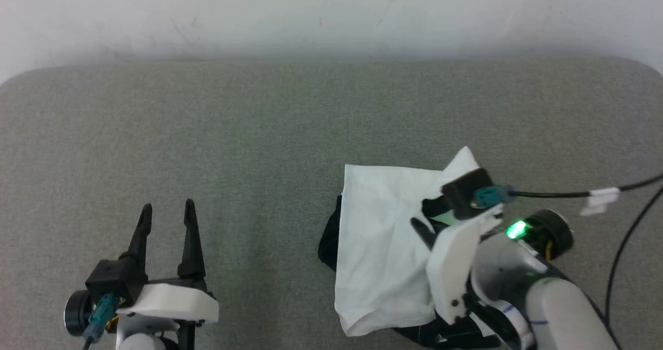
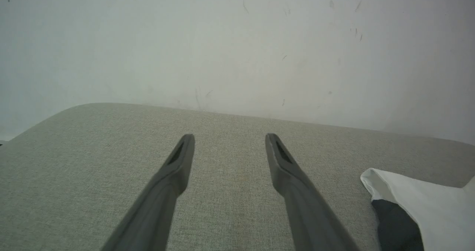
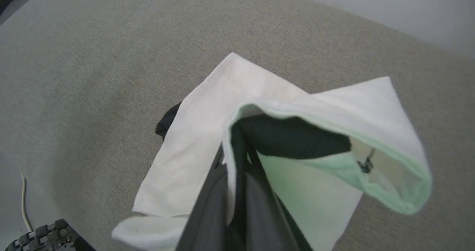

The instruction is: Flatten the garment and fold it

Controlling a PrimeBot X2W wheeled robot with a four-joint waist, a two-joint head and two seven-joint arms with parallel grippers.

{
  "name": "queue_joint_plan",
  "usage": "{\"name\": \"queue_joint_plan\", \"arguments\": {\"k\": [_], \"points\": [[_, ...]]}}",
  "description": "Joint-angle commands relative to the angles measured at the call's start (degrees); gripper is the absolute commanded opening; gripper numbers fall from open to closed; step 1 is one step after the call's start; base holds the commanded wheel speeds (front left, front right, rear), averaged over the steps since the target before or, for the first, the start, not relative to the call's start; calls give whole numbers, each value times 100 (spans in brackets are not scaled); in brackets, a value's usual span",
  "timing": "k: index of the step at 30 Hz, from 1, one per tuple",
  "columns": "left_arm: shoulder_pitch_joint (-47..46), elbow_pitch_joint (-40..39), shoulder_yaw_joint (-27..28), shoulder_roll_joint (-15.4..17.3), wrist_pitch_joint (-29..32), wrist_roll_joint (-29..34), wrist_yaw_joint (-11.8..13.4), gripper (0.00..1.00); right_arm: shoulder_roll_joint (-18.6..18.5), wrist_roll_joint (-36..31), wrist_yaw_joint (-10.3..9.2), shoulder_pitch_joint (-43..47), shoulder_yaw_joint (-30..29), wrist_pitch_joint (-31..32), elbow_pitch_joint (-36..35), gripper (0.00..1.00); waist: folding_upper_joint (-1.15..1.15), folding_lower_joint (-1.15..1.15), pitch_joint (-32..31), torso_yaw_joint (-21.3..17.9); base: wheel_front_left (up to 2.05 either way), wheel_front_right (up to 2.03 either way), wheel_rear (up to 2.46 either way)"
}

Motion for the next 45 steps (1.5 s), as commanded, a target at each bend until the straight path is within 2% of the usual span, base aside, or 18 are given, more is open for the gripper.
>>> {"name": "queue_joint_plan", "arguments": {"k": [1, 7, 14, 15, 16, 17, 18, 25, 30, 33, 37, 39, 42, 45], "points": [[-155, 7, -25, -33, -27, 63, -32, 100, -2, 22, -10, -266, 206, -125, 334, 0, 0, 0, 96, 105, 0, 0, 0], [-257, 50, -85, -48, -27, 58, -46, 100, -2, 24, -10, -859, 730, -365, 1394, 0, 0, 0, 237, 285, 0, 0, 0], [-289, 68, -142, -60, -27, 45, -28, 100, -2, 335, -10, -1343, 1217, -399, 2436, 0, 0, 0, 340, 433, 0, 0, 0], [-290, 70, -149, -61, -27, 43, -23, 100, -2, 397, -10, -1394, 1286, -398, 2520, 21, 0, 0, 348, 444, 0, 0, 0], [-291, 71, -155, -62, -27, 40, -18, 100, -2, 468, -10, -1442, 1358, -411, 2578, 86, 0, 0, 354, 454, 0, 0, 0], [-291, 71, -155, -62, -27, 40, -18, 100, -2, 468, -10, -1442, 1358, -411, 2578, 86, 0, 0, 354, 454, 0, 0, 0], [-290, 73, -160, -63, -27, 37, -13, 100, -2, 543, -10, -1482, 1418, -418, 2618, 100, 0, 0, 353, 459, 0, 0, 0], [-198, 72, -139, -67, -27, 31, 38, 100, -29, 584, -10, -1747, 1621, -947, 2326, 100, 0, 0, 256, 361, 0, 0, 0], [-125, 53, -126, -68, -27, 47, 58, 100, -76, 579, -10, -1640, 1362, -1684, 1801, 100, 0, 0, 123, 243, 0, 0, 0], [-83, 20, -111, -68, -27, 65, 64, 100, -61, 475, -10, -1429, 925, -2275, 1423, 100, 0, 0, 51, 170, 0, 0, 0], [-57, -6, -67, -68, -27, 79, 67, 100, -15, 289, -10, -1016, 9, -3287, 910, 100, 0, 0, -6, 72, 0, 0, 0], [-40, -25, -46, -68, -27, 87, 61, 100, -7, 439, -10, -745, -421, -3689, 729, 100, 0, 0, -29, 35, 0, 0, 0], [-7, -64, -27, -68, -27, 103, 46, 100, -4, 763, -10, -313, -964, -4060, 653, 100, 0, 0, -55, -9, 0, 0, 0], [-13, -99, -14, -69, -27, 120, 42, 100, -3, 1007, -10, 37, -1362, -4161, 795, 100, 0, 0, -63, -43, 0, 0, 0]]}}
